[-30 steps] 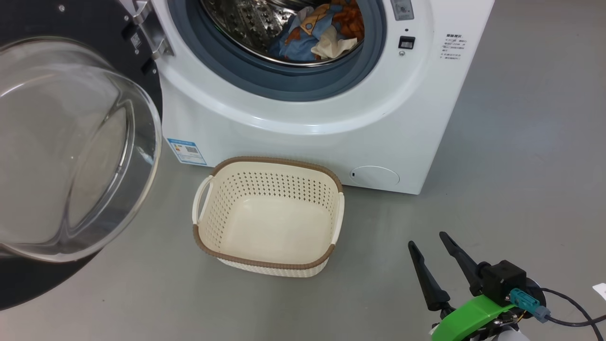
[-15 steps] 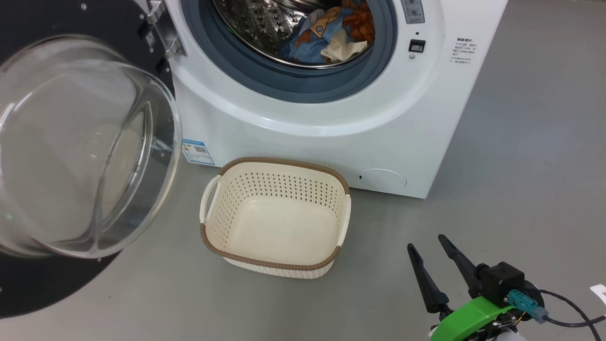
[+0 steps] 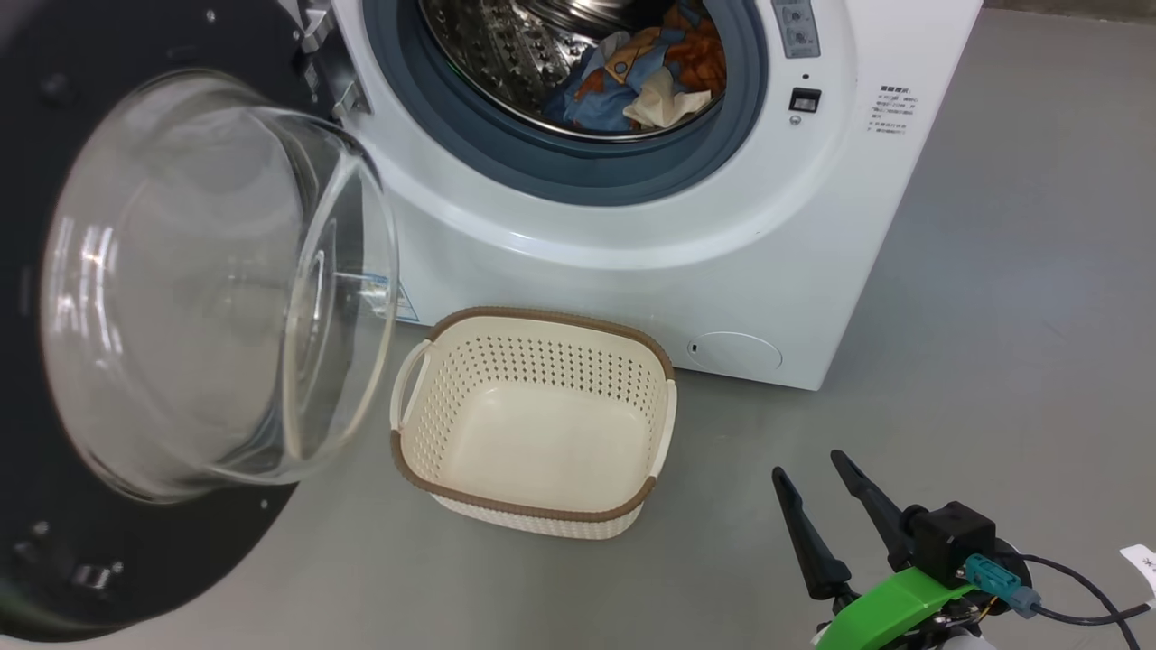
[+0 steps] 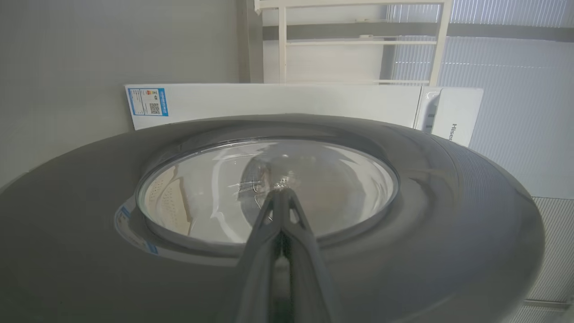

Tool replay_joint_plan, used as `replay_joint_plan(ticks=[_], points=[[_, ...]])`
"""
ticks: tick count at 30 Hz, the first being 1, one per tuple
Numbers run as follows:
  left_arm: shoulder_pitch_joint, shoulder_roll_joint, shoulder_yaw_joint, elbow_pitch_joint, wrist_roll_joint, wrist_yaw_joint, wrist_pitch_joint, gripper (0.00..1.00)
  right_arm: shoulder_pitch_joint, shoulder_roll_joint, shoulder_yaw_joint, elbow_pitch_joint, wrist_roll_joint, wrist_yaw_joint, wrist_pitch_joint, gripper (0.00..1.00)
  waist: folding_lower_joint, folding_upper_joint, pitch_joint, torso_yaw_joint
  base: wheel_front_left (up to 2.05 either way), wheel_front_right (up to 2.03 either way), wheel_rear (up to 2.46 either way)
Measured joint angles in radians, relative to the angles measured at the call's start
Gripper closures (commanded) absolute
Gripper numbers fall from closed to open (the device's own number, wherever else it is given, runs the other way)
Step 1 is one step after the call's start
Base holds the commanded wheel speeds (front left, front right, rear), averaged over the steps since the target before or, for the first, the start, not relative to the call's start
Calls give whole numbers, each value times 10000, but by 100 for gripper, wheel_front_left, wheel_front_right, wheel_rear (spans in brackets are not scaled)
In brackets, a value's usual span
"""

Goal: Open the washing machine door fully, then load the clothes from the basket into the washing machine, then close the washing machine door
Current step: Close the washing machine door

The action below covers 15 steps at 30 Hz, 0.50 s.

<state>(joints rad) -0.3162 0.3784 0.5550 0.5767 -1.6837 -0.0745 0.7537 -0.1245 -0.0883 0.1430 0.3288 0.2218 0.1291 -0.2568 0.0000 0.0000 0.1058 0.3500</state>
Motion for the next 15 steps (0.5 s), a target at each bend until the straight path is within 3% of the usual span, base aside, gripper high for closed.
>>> replay_joint_plan(ticks=[15], points=[[1733,-1361,-573,-3302,-1164,911,2092,100,35,188,96,71,115,0,0,0,0,0,-236,-87,0,0,0]])
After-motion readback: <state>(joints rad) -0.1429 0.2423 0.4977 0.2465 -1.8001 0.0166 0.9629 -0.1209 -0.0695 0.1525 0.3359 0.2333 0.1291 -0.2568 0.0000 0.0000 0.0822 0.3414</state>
